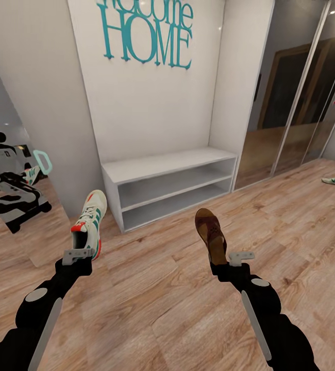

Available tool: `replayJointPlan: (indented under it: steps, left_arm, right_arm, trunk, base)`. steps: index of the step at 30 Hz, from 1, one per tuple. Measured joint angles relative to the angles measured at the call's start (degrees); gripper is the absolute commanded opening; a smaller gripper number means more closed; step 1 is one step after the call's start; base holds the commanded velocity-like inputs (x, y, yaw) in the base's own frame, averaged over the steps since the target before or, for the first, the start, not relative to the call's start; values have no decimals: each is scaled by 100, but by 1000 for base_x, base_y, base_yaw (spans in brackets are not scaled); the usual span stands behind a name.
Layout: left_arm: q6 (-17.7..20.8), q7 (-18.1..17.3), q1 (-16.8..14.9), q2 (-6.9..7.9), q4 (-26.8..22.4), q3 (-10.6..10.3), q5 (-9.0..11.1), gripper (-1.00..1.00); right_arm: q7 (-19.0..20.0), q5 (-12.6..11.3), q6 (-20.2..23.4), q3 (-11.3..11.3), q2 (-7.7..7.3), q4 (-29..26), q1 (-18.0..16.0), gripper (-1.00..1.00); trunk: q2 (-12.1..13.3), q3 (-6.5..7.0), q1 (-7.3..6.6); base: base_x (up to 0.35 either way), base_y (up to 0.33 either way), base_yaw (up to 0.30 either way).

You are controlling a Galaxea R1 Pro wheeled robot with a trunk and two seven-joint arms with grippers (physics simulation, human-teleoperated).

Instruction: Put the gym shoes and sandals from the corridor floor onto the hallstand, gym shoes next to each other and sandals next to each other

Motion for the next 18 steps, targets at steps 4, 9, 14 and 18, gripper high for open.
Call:
replayJointPlan:
  steps: [4,9,14,18]
  left_arm:
    - [0,0,0,-2,1,-4,1,-100]
    - [0,0,0,-5,2,-7,1,-100]
    - [0,-1,0,-8,2,-9,0,-100]
    - [1,0,0,-9,3,-7,0,-100]
  right_arm:
    - [1,1,0,-1,0,0,0,-100]
    - [0,0,0,-8,0,0,0,-100]
    - [0,9,0,-11,-7,-4,0,-100]
    - [0,5,0,-9,-2,-1,0,-100]
  trunk:
    - [-160,-34,88]
    - [-361,-77,198]
    - [-404,-70,223]
    - [-404,-33,223]
  base:
    - [0,0,0]
    - [0,0,0]
    - [0,0,0]
    - [0,0,0]
